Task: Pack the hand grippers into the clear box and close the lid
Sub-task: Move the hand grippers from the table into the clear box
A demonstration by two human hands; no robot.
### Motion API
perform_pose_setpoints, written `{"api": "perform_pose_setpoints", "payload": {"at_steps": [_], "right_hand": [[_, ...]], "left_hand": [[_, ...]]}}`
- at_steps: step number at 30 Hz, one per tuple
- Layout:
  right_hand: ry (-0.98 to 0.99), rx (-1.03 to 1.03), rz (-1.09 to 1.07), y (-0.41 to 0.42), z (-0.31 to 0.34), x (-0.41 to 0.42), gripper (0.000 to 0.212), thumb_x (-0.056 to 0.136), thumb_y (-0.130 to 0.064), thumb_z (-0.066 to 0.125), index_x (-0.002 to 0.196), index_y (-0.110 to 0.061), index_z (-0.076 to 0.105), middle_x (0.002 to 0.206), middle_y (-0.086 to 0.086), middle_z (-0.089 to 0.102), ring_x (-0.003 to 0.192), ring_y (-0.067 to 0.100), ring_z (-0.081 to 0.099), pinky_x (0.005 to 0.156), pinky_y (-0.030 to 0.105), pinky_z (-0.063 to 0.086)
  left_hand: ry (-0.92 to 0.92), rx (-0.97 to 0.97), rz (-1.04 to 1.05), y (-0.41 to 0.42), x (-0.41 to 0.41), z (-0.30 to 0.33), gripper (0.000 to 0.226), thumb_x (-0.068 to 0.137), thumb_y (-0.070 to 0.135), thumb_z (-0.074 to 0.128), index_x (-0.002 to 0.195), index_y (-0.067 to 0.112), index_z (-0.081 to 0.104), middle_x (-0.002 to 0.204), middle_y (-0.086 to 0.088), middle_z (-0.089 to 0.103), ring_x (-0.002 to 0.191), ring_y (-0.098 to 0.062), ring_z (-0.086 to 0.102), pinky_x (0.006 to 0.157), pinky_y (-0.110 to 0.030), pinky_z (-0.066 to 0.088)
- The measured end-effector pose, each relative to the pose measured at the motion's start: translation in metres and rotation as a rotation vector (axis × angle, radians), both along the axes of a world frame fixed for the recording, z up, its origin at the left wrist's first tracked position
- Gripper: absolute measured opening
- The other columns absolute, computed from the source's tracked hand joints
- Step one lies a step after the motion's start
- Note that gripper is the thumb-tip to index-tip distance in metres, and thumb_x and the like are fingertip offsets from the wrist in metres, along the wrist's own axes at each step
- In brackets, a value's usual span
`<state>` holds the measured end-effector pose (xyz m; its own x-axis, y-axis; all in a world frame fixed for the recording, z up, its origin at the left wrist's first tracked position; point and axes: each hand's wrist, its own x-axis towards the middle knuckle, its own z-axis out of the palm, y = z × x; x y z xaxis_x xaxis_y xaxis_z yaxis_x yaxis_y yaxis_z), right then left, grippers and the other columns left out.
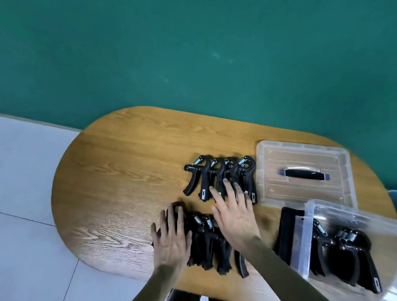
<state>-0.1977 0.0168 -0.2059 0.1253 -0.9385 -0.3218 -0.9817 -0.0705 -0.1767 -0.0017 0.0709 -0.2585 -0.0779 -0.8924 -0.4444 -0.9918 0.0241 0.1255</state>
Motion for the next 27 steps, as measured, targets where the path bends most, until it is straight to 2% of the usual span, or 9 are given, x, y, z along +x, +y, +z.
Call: {"api": "perform_pose_setpoints", "payload": {"at_steps": [4,6,9,11,13,17,22,25,27], "right_hand": [[-0.010,-0.014,0.077,-0.033,-0.044,0.026,0.053,0.105,-0.046,0.020,0.155,-0.029,0.028,0.162,0.015,0.027,0.145,0.038,0.034,0.112,0.056,0.036],[-0.016,-0.016,0.070,-0.050,-0.061,0.038,0.056,0.106,-0.048,0.016,0.157,-0.029,0.023,0.165,0.016,0.020,0.148,0.040,0.028,0.117,0.057,0.027],[0.001,-0.047,0.068,-0.068,-0.084,0.057,0.061,0.105,-0.053,0.008,0.160,-0.027,0.015,0.167,0.017,0.008,0.152,0.044,0.015,0.119,0.058,0.019],[0.013,-0.056,0.030,-0.074,-0.092,0.065,0.064,0.104,-0.056,0.009,0.161,-0.028,0.012,0.168,0.016,0.003,0.152,0.047,0.005,0.121,0.058,0.012],[0.033,-0.058,-0.022,-0.079,-0.100,0.073,0.066,0.102,-0.058,0.009,0.161,-0.028,0.011,0.167,0.015,-0.001,0.151,0.048,-0.001,0.123,0.059,0.006],[0.031,-0.059,-0.094,-0.084,-0.104,0.084,0.067,0.102,-0.059,0.012,0.161,-0.025,0.014,0.168,0.013,-0.002,0.151,0.050,-0.003,0.123,0.060,0.005],[0.006,-0.072,-0.164,-0.086,-0.107,0.091,0.075,0.101,-0.060,0.027,0.161,-0.020,0.009,0.168,0.013,-0.012,0.151,0.049,-0.010,0.122,0.062,0.006],[0.079,-0.026,-0.149,-0.089,-0.112,0.096,0.086,0.097,-0.062,0.037,0.160,-0.021,-0.003,0.165,0.014,-0.026,0.148,0.052,-0.017,0.121,0.063,0.004],[0.084,-0.011,-0.157,-0.092,-0.112,0.098,0.090,0.095,-0.055,0.049,0.161,-0.022,-0.004,0.163,0.014,-0.030,0.147,0.054,-0.018,0.121,0.064,0.008]], "left_hand": [[0.099,0.017,-0.009,-0.008,0.014,-0.035,0.072,0.105,0.053,0.024,0.163,0.016,0.004,0.170,-0.016,0.003,0.151,-0.035,0.022,0.110,-0.064,0.038],[0.121,0.031,-0.023,-0.012,0.020,-0.045,0.072,0.105,0.056,0.022,0.163,0.019,0.001,0.170,-0.012,-0.001,0.152,-0.034,0.021,0.110,-0.062,0.040],[0.153,0.062,-0.004,-0.010,0.024,-0.058,0.072,0.104,0.060,0.013,0.159,0.027,-0.019,0.168,-0.003,-0.023,0.155,-0.031,0.001,0.119,-0.061,0.026],[0.162,0.014,0.014,-0.006,0.021,-0.060,0.072,0.106,0.058,0.018,0.159,0.027,-0.020,0.168,-0.003,-0.025,0.155,-0.030,-0.003,0.120,-0.060,0.023],[0.171,-0.001,0.029,-0.005,0.019,-0.062,0.074,0.106,0.056,0.024,0.159,0.026,-0.017,0.168,-0.003,-0.023,0.155,-0.031,0.001,0.118,-0.059,0.027],[0.180,0.027,0.045,-0.010,0.020,-0.063,0.074,0.105,0.058,0.020,0.157,0.028,-0.024,0.166,-0.002,-0.028,0.152,-0.034,0.017,0.112,-0.060,0.038],[0.187,0.030,0.050,-0.016,0.019,-0.059,0.073,0.106,0.056,0.018,0.154,0.028,-0.029,0.164,-0.002,-0.033,0.146,-0.035,0.028,0.111,-0.060,0.038],[0.170,0.007,0.035,-0.016,0.020,-0.060,0.073,0.105,0.053,0.018,0.156,0.026,-0.027,0.166,-0.005,-0.030,0.138,-0.034,0.038,0.107,-0.057,0.042],[0.157,0.011,0.014,-0.017,0.022,-0.060,0.076,0.104,0.048,0.023,0.153,0.026,-0.032,0.164,-0.005,-0.033,0.132,-0.031,0.042,0.106,-0.054,0.043]]}}
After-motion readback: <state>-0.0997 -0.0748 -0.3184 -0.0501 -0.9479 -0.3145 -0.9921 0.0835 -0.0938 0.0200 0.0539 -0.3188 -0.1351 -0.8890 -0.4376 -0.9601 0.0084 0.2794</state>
